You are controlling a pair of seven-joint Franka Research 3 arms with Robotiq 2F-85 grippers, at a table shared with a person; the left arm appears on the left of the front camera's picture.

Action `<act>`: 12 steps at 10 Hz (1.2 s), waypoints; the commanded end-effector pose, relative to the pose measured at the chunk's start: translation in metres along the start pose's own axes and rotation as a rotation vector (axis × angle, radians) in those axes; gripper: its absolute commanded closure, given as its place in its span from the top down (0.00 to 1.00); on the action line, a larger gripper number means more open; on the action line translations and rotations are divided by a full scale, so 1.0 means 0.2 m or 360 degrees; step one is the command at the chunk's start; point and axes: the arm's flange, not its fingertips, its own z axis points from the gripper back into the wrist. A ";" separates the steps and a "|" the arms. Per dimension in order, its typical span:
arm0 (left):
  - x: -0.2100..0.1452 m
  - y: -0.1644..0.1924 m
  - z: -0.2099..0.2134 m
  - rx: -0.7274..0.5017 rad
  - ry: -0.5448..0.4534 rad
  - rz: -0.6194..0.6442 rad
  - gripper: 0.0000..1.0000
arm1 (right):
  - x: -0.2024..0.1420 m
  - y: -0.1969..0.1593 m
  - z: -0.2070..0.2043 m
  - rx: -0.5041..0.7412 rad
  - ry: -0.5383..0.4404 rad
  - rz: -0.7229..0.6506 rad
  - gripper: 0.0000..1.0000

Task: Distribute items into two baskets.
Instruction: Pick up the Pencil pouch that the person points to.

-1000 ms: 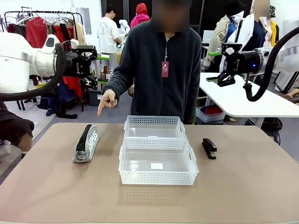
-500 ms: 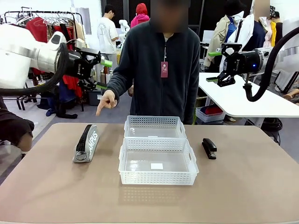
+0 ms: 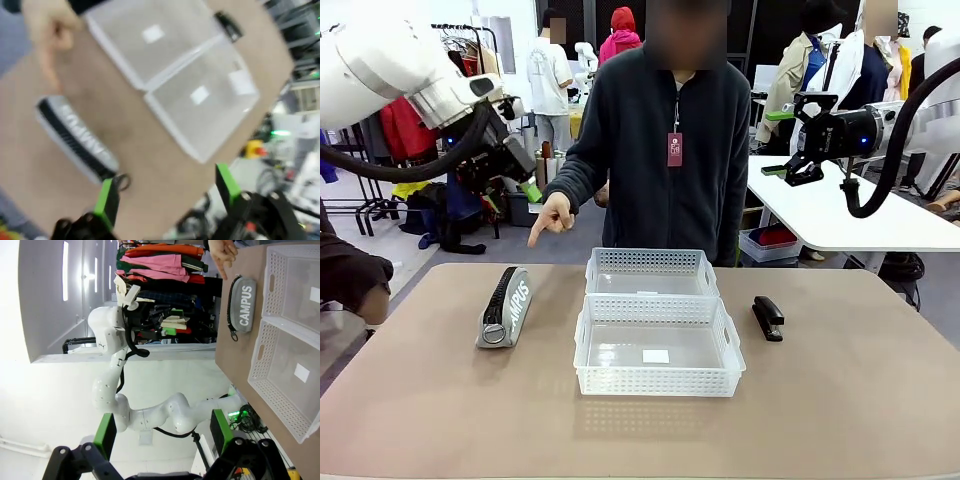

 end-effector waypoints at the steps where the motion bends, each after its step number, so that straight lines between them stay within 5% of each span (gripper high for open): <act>1: -0.04 0.03 -0.10 0.0238 0.0059 0.0053 1.00 | 0.00 0.01 0.00 0.0001 0.0000 -0.0013 1.00; 8: -0.02 0.05 -0.08 0.0227 0.0070 -0.0015 1.00 | 0.00 0.01 0.00 0.0001 0.0000 -0.0013 1.00; 12: -0.02 0.19 -0.30 0.0369 0.0136 0.0021 1.00 | 0.00 0.01 0.00 0.0001 0.0000 -0.0013 1.00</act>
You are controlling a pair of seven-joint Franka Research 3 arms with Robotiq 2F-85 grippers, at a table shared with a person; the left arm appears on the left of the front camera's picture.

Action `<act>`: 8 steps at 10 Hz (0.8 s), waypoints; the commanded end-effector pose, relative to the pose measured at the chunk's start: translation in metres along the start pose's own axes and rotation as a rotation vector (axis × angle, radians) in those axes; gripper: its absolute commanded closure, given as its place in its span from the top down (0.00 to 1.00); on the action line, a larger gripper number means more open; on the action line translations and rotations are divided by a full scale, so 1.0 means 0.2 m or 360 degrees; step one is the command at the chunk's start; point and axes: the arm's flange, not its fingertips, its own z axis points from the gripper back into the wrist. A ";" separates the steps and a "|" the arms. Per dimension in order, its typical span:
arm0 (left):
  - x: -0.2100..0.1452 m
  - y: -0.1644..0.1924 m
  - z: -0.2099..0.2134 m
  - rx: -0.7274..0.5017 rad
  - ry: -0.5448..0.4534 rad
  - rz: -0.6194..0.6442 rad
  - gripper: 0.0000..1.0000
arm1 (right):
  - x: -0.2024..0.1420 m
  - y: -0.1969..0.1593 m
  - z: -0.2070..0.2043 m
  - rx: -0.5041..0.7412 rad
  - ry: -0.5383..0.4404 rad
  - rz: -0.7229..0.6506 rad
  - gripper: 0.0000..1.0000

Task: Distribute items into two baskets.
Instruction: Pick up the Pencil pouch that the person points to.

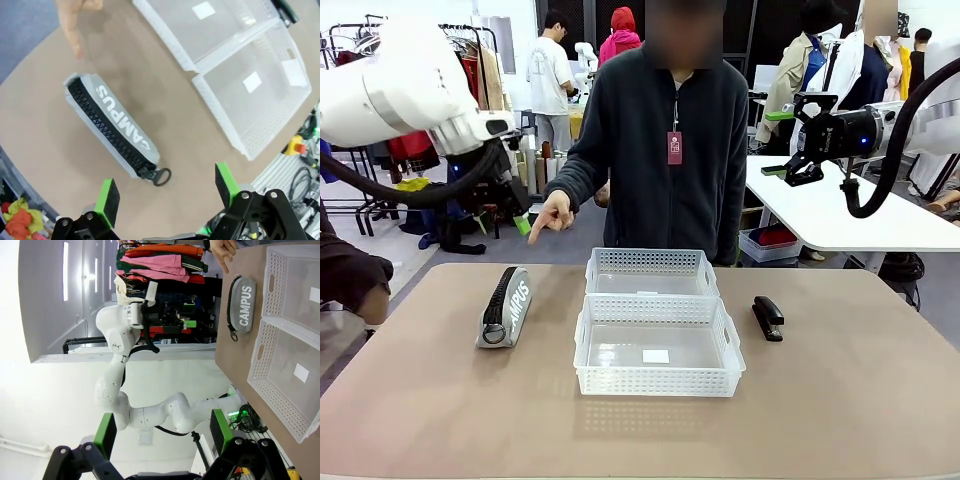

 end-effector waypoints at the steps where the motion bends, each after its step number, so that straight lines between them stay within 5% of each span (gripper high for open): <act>1: 0.00 0.09 -0.13 0.0208 0.0032 0.0066 1.00 | 0.00 0.01 0.00 0.0000 0.0000 -0.0012 1.00; 8: -0.05 0.23 -0.54 0.0317 0.0061 0.0136 1.00 | 0.00 0.01 0.00 0.0000 0.0000 -0.0012 1.00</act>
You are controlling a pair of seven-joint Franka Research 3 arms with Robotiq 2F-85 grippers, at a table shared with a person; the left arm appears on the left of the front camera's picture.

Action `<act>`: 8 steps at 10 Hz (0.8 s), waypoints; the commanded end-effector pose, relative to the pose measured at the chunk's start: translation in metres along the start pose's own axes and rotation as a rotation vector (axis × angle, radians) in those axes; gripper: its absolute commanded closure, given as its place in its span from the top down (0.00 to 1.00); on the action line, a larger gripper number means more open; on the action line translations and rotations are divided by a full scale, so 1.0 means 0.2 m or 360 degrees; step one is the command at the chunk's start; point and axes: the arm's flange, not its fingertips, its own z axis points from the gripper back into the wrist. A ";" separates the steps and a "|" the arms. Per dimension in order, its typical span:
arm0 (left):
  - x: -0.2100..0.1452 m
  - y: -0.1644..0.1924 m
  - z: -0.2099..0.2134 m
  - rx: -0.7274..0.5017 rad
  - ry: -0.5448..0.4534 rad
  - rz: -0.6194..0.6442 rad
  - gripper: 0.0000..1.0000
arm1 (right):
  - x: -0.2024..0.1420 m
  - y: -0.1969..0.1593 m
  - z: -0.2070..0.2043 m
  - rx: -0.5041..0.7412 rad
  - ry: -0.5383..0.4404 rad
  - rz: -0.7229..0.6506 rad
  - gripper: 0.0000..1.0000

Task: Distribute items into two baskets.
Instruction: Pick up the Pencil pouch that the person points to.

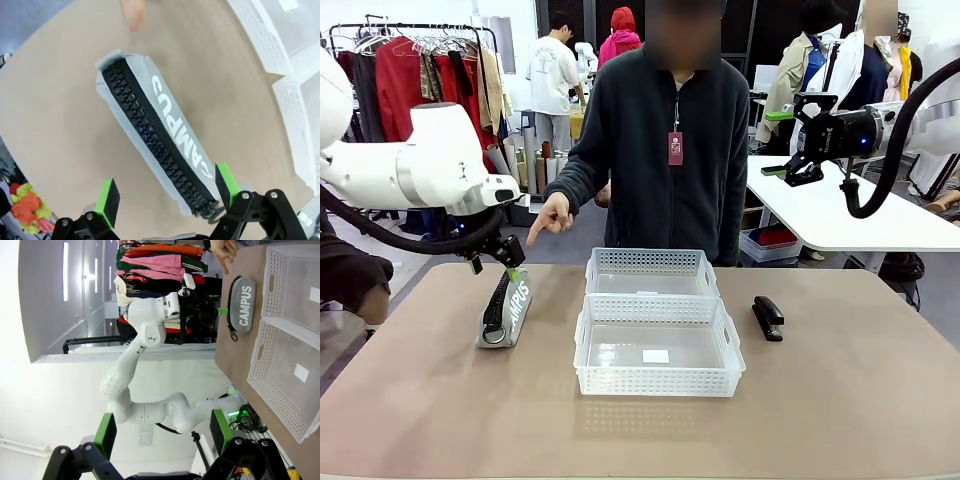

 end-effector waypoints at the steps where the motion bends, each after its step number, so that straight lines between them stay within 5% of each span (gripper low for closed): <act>1: -0.02 -0.03 -0.05 0.0083 0.0025 0.0047 1.00 | 0.00 0.01 0.00 0.0000 -0.0001 -0.0011 1.00; 8: -0.05 -0.11 -0.20 0.0148 -0.0066 0.0308 0.96 | 0.00 0.01 0.00 0.0000 -0.0001 -0.0011 1.00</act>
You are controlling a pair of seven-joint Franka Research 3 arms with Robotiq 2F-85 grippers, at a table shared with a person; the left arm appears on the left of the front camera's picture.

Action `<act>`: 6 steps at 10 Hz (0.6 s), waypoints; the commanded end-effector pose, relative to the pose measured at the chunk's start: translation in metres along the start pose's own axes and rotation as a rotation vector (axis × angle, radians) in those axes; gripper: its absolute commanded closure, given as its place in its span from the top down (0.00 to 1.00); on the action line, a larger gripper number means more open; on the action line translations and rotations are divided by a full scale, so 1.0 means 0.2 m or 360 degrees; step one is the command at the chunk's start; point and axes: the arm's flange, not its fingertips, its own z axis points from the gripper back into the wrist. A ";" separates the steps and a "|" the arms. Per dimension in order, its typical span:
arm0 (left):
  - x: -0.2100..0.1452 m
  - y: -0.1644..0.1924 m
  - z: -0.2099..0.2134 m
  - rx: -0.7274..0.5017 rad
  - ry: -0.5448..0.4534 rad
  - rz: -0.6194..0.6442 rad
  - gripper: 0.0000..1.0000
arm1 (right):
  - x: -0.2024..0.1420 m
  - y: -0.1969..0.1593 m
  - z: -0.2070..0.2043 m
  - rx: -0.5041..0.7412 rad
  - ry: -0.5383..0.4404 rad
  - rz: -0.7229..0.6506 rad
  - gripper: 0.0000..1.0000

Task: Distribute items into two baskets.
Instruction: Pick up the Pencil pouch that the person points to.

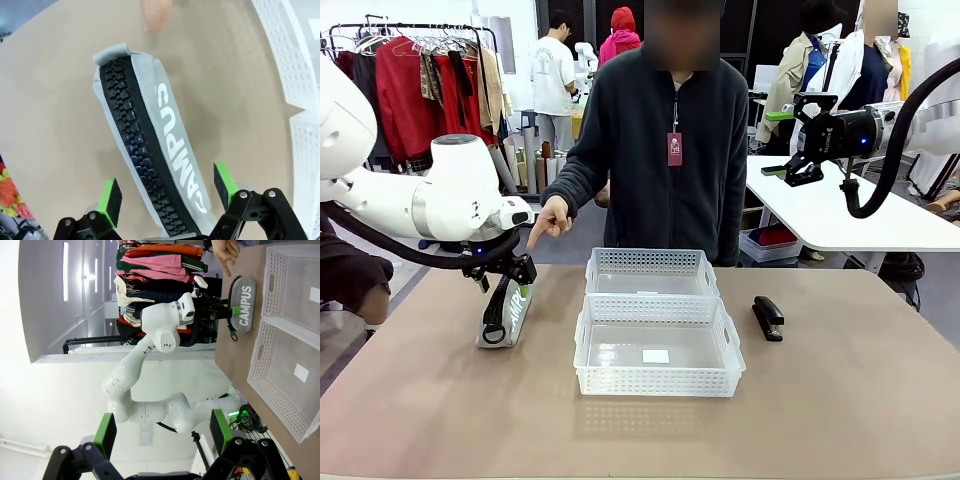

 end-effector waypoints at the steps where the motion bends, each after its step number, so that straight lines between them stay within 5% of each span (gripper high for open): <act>1: -0.01 -0.01 0.02 0.0058 -0.0005 0.0075 0.77 | 0.00 0.01 0.00 0.0000 -0.0001 -0.0011 1.00; 5: -0.01 -0.03 0.07 0.0054 0.0029 0.0140 0.00 | 0.00 0.01 0.00 0.0000 -0.0001 -0.0011 1.00; 6: -0.01 -0.03 0.07 0.0059 0.0039 0.0142 0.00 | 0.00 0.01 0.00 0.0000 -0.0001 -0.0011 1.00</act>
